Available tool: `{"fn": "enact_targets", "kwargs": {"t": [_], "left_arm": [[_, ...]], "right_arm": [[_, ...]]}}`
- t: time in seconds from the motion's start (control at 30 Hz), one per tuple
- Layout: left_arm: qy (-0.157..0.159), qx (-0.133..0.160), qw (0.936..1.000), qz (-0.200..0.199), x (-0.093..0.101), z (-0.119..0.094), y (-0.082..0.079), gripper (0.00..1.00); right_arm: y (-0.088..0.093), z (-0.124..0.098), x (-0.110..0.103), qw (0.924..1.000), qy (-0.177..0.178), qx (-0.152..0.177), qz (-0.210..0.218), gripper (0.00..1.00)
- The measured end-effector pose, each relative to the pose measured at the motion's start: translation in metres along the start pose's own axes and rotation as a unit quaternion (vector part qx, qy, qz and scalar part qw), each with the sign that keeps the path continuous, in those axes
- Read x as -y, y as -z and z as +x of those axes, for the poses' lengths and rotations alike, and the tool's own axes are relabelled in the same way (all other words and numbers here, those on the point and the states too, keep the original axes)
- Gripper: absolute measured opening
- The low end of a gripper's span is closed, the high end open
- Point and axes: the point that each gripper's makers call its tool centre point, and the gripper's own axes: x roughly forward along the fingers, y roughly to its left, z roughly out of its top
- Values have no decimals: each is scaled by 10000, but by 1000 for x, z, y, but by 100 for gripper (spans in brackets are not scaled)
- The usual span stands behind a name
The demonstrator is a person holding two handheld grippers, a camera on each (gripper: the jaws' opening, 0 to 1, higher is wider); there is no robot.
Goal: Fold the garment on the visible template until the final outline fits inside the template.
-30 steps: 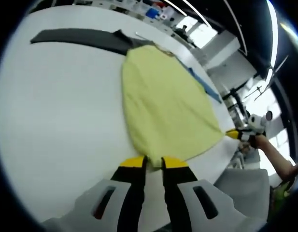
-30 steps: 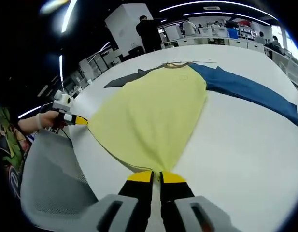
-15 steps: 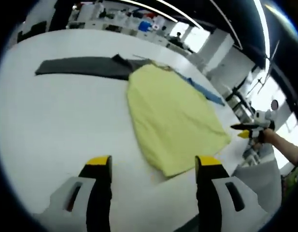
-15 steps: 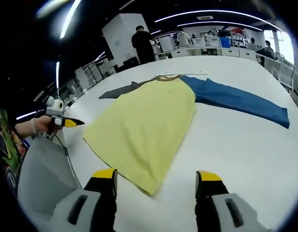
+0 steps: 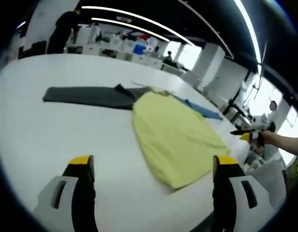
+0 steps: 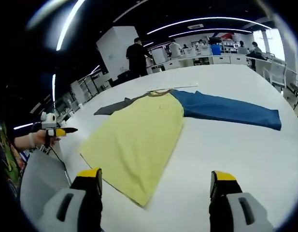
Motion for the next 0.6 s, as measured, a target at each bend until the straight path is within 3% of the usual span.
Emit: {"fn": "enact_targets", "kwargs": {"t": [0.3, 0.6], "left_arm": [[-81, 171, 9998, 3, 1, -4, -9, 99], [-217, 208, 9995, -71, -2, -3, -11, 99]], "right_arm": [[-16, -13, 31, 9990, 242, 314, 183, 93], [-41, -25, 89, 9942, 683, 660, 511, 91]]}}
